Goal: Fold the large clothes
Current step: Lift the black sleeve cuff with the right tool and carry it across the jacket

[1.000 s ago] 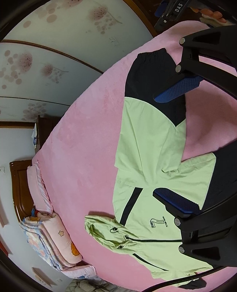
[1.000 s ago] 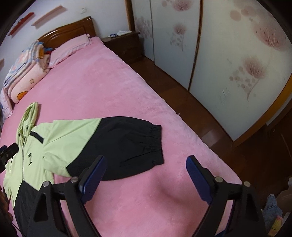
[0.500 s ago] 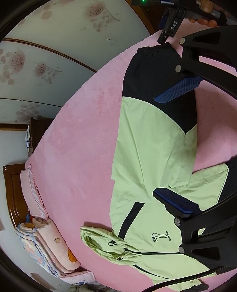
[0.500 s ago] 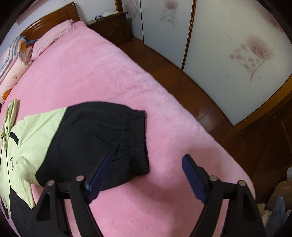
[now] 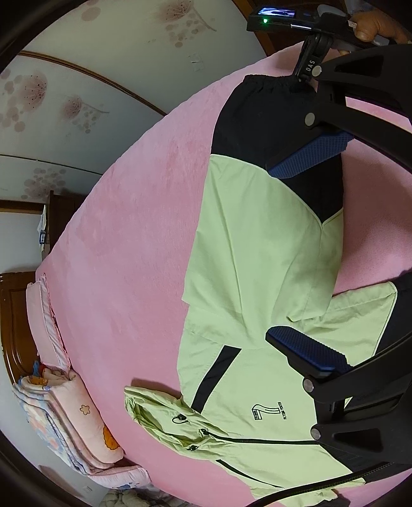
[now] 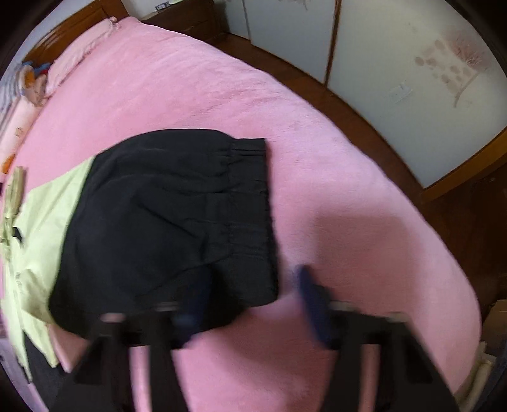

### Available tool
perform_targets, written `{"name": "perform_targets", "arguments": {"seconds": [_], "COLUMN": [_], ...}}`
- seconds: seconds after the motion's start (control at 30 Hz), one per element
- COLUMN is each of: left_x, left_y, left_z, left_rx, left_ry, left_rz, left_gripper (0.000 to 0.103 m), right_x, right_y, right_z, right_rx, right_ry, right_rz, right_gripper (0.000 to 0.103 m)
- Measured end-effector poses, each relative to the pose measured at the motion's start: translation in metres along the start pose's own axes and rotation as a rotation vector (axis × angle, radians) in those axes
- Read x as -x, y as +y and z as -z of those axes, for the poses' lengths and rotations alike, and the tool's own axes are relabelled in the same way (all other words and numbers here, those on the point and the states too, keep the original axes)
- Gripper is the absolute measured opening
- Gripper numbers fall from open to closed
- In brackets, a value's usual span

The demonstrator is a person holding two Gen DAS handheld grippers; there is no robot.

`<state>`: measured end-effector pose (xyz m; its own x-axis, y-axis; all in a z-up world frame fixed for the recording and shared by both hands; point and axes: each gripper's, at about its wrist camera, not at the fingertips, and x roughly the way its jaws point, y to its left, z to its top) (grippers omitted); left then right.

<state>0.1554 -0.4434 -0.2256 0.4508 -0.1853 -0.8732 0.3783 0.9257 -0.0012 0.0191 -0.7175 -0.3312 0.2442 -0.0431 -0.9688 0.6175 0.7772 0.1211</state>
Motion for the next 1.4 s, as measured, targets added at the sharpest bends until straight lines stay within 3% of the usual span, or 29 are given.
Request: {"name": "perform_targets", "arguments": {"seconds": [0.13,0.17,0.47,0.63,0.87,1.07,1.4], "left_x": [0.005,0.006,0.018,0.031,0.066,0.112,0.160], "left_y": [0.005,0.006,0.016,0.026,0.055,0.097,0.207], "left_z": [0.000,0.000,-0.002,0.000,0.003,0.003,0.047], "left_rx": [0.010,0.013,0.026,0.049,0.097,0.161,0.262], "left_ry": [0.001,0.003,0.019,0.028,0.024,-0.037,-0.104], "left_rz": [-0.006,-0.005,-0.022,-0.045,-0.073,-0.102,-0.121], "left_gripper": [0.094,0.094,0.094,0.094,0.094,0.094,0.094], "right_x": [0.011,0.015,0.079,0.115,0.182,0.232,0.272], "right_y": [0.004,0.004,0.019,0.033,0.094,0.154,0.278], "right_z": [-0.003,-0.004,-0.007,-0.007,0.002,0.019,0.081], "right_rx": [-0.004,-0.005,0.045,0.095,0.259,0.413,0.639], "right_ry": [-0.009,-0.015,-0.140,-0.211,-0.324,-0.417,-0.490], "right_rz": [0.005,-0.003,-0.030,-0.087,-0.193,-0.282,-0.363], "right_gripper": [0.016,0.009,0.008,0.008,0.008,0.008,0.008]}}
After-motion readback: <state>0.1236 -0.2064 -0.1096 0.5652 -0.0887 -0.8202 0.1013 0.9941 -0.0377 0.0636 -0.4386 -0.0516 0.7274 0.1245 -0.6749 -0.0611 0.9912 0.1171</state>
